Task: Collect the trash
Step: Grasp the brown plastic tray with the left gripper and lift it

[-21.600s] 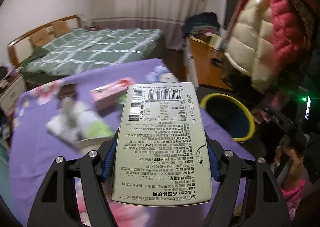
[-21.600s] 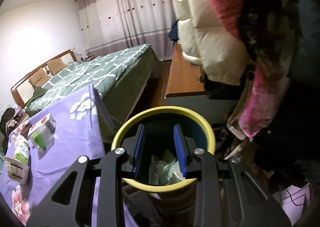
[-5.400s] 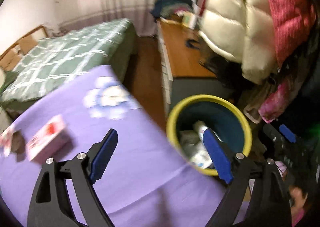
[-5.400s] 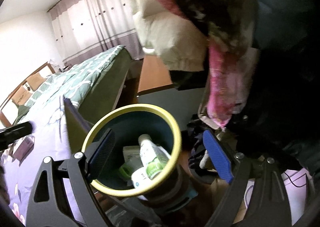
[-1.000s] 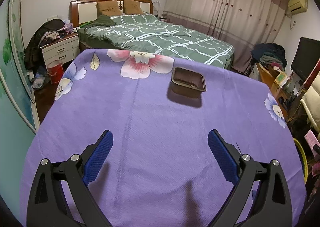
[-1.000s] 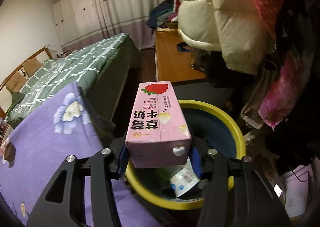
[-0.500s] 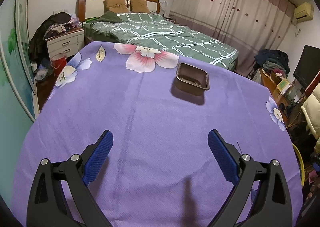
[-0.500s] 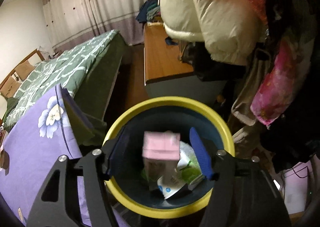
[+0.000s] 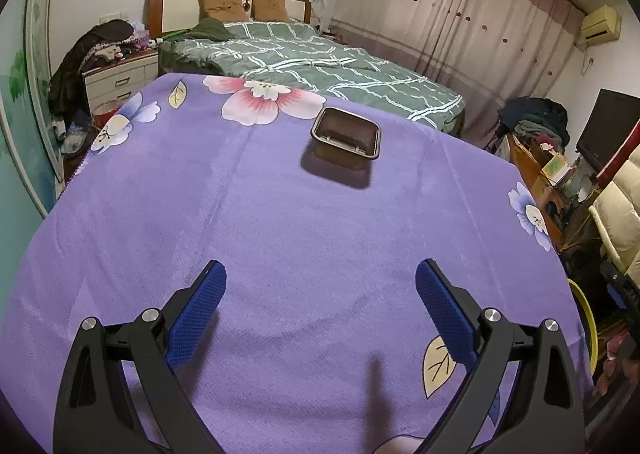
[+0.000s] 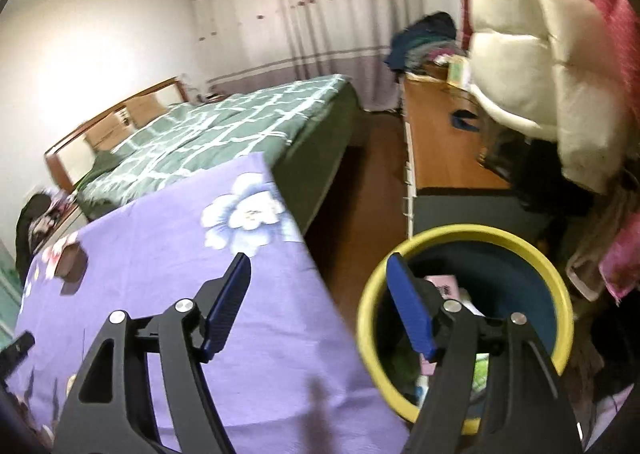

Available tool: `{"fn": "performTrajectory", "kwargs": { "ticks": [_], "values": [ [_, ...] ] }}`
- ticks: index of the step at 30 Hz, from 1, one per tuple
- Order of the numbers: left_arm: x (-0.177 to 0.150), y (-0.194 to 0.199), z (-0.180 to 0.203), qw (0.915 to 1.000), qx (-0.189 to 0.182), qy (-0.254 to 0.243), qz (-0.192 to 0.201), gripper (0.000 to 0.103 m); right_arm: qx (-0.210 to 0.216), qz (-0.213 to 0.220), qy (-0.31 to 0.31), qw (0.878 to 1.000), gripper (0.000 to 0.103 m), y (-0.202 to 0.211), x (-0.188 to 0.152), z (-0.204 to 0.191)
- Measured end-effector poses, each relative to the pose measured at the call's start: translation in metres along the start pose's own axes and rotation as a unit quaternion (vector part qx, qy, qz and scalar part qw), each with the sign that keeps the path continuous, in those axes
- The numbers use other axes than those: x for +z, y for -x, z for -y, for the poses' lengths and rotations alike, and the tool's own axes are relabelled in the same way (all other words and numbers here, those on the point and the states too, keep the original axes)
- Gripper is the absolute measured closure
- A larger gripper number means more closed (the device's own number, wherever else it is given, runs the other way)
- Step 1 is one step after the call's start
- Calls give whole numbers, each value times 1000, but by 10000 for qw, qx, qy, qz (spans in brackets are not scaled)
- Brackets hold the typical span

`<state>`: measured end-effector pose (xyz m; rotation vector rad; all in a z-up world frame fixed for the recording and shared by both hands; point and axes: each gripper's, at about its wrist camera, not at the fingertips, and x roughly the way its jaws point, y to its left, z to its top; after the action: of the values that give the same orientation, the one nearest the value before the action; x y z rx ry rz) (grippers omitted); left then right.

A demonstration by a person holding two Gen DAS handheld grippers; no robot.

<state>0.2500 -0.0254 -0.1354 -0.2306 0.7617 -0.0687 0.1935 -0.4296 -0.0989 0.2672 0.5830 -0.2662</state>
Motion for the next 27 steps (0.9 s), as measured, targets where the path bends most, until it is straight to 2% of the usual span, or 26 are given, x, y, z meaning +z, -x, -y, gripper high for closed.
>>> {"fn": "performTrajectory", "kwargs": {
  "ticks": [4, 6, 9, 10, 17, 27],
  "values": [
    [0, -4, 10, 9997, 25, -216, -109, 9, 33, -82, 54, 9999, 36, -3, -2, -6],
    [4, -9, 18, 9987, 102, -333, -385, 9, 7, -65, 50, 10000, 35, -3, -1, -6],
    [24, -17, 29, 9967, -122, -396, -701, 9, -24, -73, 24, 10000, 34, -4, -1, -5],
    [35, -22, 33, 9960, -96, -475, -749, 9, -20, -78, 5, 10000, 34, -4, -1, -4],
    [96, -82, 47, 9919, 228, -817, -943, 9, -12, -93, -2, 10000, 34, -3, -2, -3],
    [133, -158, 49, 9837, 568, -972, -1400, 9, 22, -162, 1, 9999, 34, -6, -3, -3]
  ]
}}
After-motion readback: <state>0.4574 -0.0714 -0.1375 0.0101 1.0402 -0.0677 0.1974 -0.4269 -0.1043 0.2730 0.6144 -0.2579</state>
